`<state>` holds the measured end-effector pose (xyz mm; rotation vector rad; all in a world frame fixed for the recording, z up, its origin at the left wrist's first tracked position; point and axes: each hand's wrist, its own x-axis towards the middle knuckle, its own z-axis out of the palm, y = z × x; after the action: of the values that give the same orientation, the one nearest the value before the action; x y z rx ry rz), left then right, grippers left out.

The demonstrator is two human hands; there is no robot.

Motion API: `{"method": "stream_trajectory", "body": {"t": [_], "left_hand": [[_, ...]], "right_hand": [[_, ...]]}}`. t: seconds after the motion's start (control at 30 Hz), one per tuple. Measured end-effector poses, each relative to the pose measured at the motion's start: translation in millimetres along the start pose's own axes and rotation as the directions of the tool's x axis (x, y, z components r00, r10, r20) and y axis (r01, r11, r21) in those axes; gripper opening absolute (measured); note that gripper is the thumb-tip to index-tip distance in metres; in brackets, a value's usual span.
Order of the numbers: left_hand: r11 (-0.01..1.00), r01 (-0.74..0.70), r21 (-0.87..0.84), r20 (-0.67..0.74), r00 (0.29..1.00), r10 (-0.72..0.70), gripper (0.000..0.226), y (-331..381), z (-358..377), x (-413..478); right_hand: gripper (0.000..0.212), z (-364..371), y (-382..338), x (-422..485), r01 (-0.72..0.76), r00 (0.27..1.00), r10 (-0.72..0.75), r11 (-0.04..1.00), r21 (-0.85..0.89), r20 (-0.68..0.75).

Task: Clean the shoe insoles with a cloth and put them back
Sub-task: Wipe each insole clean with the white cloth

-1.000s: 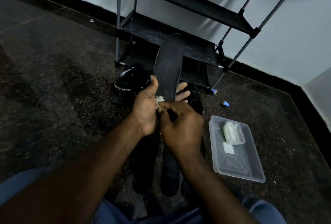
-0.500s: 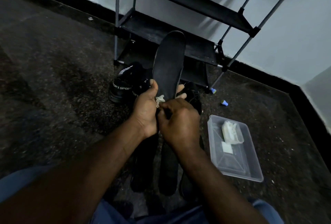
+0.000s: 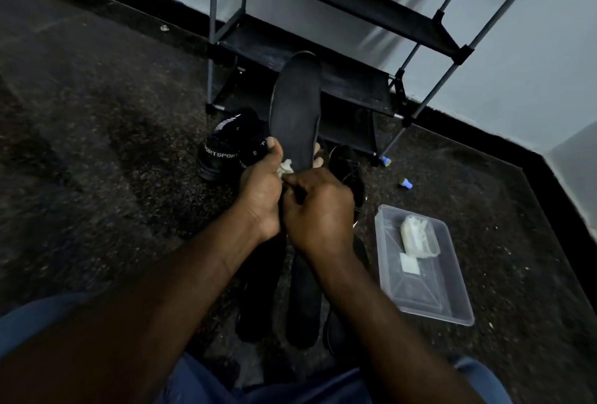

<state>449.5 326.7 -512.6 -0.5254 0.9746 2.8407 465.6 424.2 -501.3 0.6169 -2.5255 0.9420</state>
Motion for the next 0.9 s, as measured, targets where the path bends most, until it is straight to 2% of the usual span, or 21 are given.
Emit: {"method": "stream_trajectory", "body": {"t": [0.17,0.27,0.37,0.53,0.63,0.7,0.8,0.9], "left_hand": [[0.999,-0.048,-0.020,-0.059,0.997,0.047,0.060,-2.5,6.7,-0.8],[0.997,-0.059,-0.049,-0.059,0.997,0.056,0.056,-3.8,6.6,-0.4],[0.995,-0.079,-0.060,-0.079,0.994,0.075,0.053,-2.3,1.7,2.6],[0.998,-0.055,-0.015,-0.139,0.989,0.052,0.062,-3.0,-3.6,7.2],[0.996,-0.064,-0.055,-0.100,0.993,0.058,0.059,-0.4,3.4,5.8],[0.993,-0.084,-0.078,-0.091,0.993,0.077,0.051,-0.8,7.5,2.9],[0.989,-0.106,-0.103,-0.078,0.992,0.098,0.043,-0.2,6.5,3.3],[0.991,-0.095,-0.092,-0.094,0.992,0.086,0.044,4.0,2.0,6.6]], "right_hand": [[0.010,-6.7,8.7,26.5,-0.009,0.996,-0.003,0.991,-0.133,-0.088],[0.015,-9.8,10.5,43.5,-0.077,0.988,0.061,0.991,-0.111,-0.140],[0.017,-5.8,9.5,39.8,-0.075,0.991,0.067,0.995,-0.062,-0.113],[0.016,2.7,7.1,17.4,0.069,0.997,-0.069,0.996,-0.053,0.018],[0.016,-1.3,13.9,30.7,0.066,0.998,-0.067,0.992,-0.107,-0.009],[0.014,-3.4,17.5,45.7,0.010,0.998,-0.017,0.992,-0.128,-0.057],[0.011,-10.1,22.0,64.3,-0.072,0.995,0.069,0.996,-0.046,-0.067],[0.013,-6.4,14.8,48.2,0.046,0.999,-0.046,0.998,-0.048,-0.007]]}}
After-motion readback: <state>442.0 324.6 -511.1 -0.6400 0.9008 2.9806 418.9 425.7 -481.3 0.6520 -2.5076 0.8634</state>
